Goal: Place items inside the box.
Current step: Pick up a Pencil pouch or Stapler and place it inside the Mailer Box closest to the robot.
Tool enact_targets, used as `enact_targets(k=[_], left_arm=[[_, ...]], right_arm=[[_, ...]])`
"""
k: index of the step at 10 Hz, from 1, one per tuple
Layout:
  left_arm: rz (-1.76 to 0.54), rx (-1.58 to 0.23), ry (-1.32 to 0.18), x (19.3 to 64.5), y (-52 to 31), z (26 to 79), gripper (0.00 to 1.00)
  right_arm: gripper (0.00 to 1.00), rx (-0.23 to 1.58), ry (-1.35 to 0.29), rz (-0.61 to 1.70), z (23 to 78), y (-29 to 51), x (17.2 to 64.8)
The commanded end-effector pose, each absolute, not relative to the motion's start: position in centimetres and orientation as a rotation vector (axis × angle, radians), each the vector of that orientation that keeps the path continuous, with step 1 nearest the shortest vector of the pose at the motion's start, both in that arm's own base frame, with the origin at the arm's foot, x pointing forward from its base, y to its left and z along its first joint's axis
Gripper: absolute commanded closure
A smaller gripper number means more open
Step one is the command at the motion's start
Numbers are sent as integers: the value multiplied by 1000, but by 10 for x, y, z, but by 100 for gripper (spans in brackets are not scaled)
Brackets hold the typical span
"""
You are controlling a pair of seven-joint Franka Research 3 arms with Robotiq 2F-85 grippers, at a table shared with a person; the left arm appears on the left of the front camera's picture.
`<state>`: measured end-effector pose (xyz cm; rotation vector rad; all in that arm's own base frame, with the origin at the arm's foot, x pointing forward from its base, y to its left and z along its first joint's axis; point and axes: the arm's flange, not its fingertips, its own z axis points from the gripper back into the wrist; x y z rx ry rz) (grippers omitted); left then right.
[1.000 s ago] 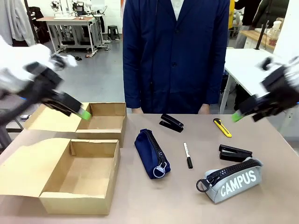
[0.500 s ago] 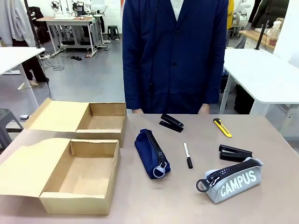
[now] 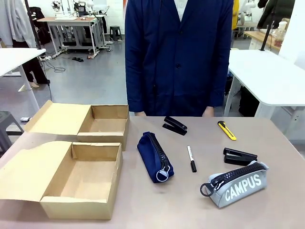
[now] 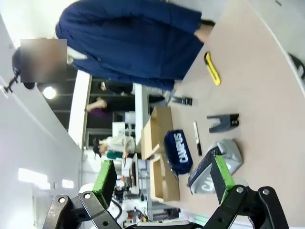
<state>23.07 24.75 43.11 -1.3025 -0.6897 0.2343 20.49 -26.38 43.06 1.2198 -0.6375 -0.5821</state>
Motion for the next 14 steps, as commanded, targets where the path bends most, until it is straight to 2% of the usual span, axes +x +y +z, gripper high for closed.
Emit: enact_targets(k=[1, 3, 5, 7, 8, 10, 11, 13, 14], left_arm=[[168, -1284, -698, 223, 244, 440, 0], [168, -1284, -698, 223, 244, 440, 0], [168, -1284, -698, 223, 244, 440, 0], [168, -1284, -698, 223, 244, 440, 0], [168, -1284, -698, 223, 244, 440, 0], [168, -1284, -698, 223, 244, 440, 0], [168, -1284, -698, 223, 244, 440, 0], [168, -1284, -698, 223, 244, 440, 0], [168, -1284, -698, 223, 244, 440, 0]], right_arm=[[0, 1205, -649, -529, 440, -260, 200], [0, 1214, -613, -555, 435, -257, 206], [0, 1152, -592, -189, 437, -214, 229], [0, 977, -536, 174, 446, -141, 274], [0, 905, -493, 281, 451, -113, 289], [0, 1073, -549, 183, 455, -156, 276], [0, 1091, -607, 123, 449, -194, 248], [0, 1126, -840, 22, 430, -264, 167], [0, 1145, -969, -130, 418, -282, 145]])
